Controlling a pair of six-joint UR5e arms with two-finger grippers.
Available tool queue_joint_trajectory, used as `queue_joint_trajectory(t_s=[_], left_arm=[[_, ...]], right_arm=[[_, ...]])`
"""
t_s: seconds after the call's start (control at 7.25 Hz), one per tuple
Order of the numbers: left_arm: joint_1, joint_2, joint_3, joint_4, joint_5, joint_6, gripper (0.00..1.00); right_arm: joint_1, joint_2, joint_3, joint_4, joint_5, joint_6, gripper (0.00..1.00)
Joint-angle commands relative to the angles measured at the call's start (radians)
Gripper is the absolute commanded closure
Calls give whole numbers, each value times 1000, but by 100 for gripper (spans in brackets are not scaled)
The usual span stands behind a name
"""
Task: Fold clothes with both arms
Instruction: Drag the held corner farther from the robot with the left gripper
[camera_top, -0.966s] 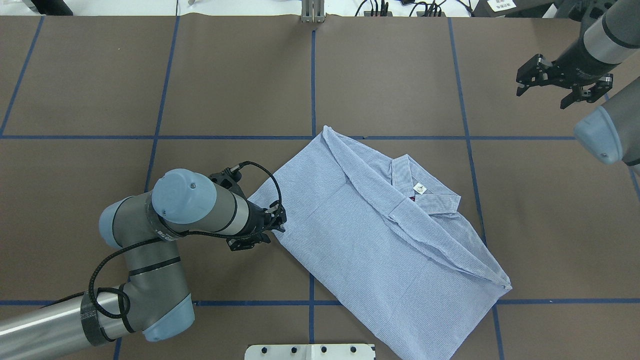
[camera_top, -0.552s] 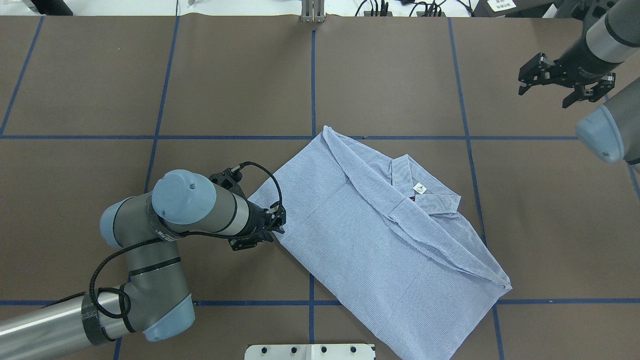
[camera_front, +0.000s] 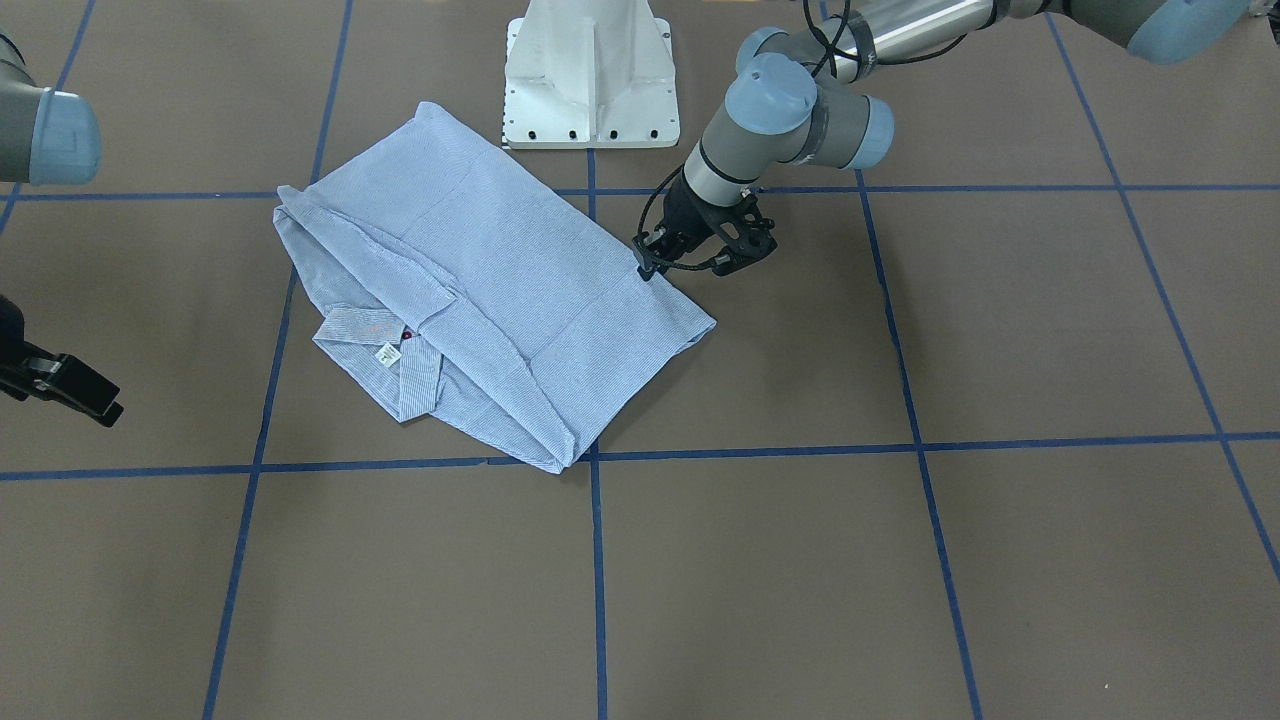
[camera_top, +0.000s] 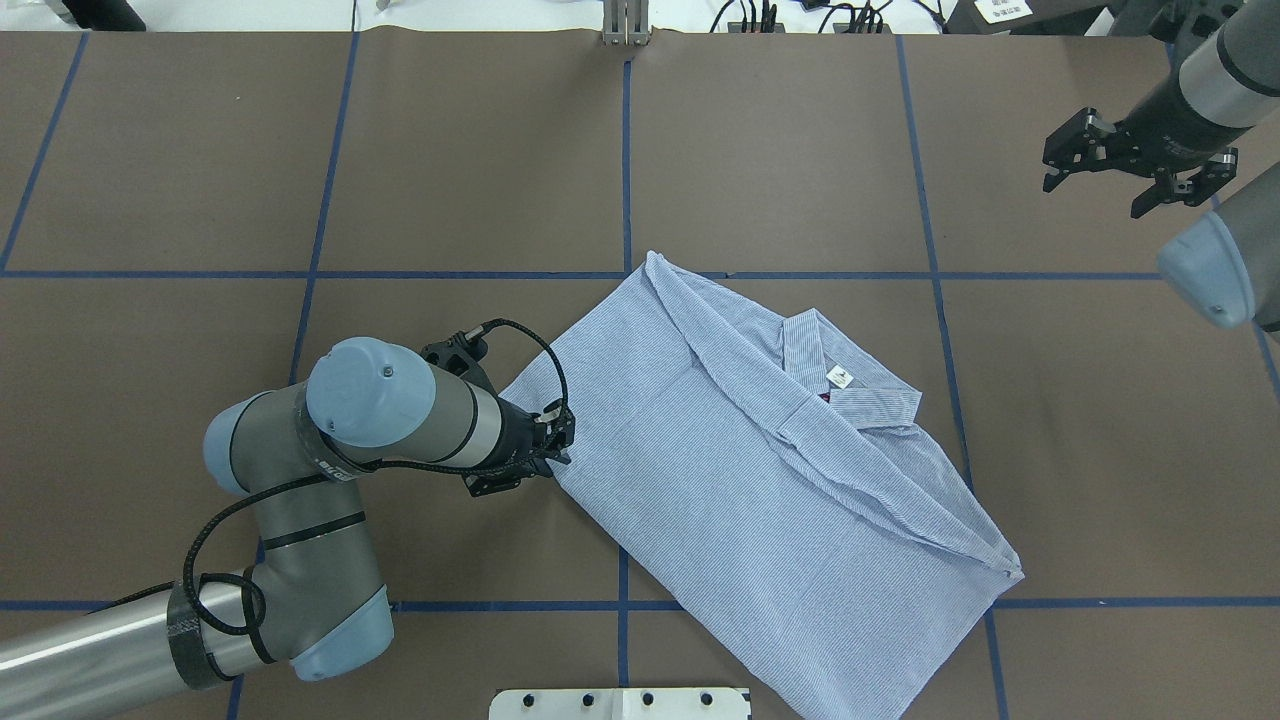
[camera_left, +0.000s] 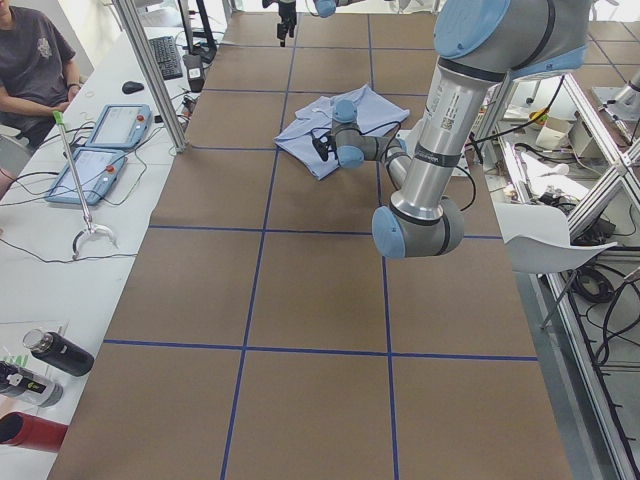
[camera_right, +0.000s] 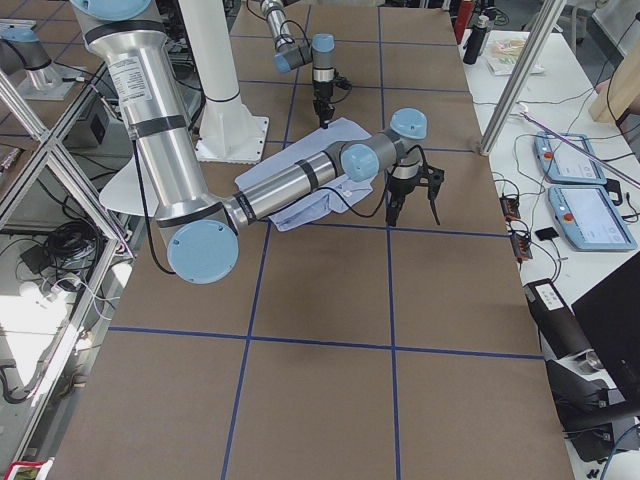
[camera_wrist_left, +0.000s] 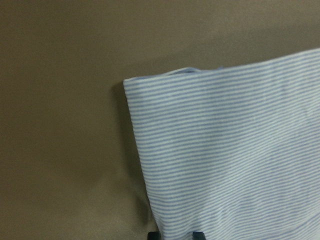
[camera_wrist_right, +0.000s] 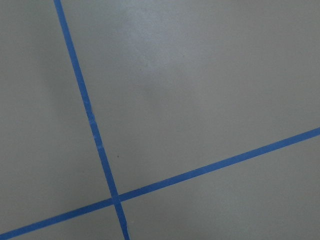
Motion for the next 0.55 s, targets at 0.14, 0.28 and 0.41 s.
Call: queue_joint_trajectory(t_s=[0.14,0.28,0.41], left_arm=[[-3,-3,-1,2,32,5,100],[-17,-3,-1,3,39,21,100],[-49,-3,-1,11,39,105,100]], right_arm=[[3,-8,-1,1,-6,-2,0],[3,-8,1,1,-6,-2,0],[3,-8,4,1,-5,-2,0]])
